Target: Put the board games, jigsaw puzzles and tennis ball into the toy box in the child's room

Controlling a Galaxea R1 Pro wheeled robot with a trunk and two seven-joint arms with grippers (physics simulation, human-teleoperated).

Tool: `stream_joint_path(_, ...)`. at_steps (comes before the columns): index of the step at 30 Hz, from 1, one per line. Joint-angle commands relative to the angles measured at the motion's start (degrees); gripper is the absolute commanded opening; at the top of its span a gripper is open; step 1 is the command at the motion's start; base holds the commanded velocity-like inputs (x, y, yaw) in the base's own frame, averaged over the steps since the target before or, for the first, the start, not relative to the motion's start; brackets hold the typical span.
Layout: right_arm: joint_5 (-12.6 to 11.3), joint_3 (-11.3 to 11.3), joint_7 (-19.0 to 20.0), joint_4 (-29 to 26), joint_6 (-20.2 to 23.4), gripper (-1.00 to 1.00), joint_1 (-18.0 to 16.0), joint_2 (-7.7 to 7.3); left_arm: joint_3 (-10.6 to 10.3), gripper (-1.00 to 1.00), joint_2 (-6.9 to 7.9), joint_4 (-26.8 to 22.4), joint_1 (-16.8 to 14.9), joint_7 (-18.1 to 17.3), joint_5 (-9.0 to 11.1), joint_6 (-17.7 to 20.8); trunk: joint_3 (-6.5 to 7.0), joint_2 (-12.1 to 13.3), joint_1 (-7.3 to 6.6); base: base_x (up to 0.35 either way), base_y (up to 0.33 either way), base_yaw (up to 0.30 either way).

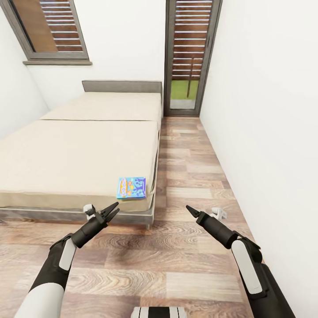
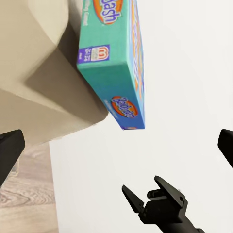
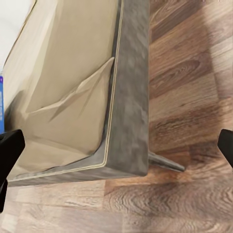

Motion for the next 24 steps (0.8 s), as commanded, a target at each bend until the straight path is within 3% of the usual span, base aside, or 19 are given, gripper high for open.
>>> stream_joint_path(1, -0.17, -0.17, 0.18, -0.02, 0.43, 1.0, -0.03, 0.06, 0.16, 1.0, -0.05, -0.02, -0.04, -0.16, 0.0, 0.51, -0.04, -0.02, 0.0, 0.111, 0.0, 0.0)
stream_joint_path(24, -0.17, -0.1, 0.18, -0.02, 0.43, 1.0, -0.03, 0.01, 0.23, 1.0, -0.05, -0.03, -0.04, -0.16, 0.0, 0.51, -0.04, -0.02, 0.0, 0.067, -0.015, 0.0)
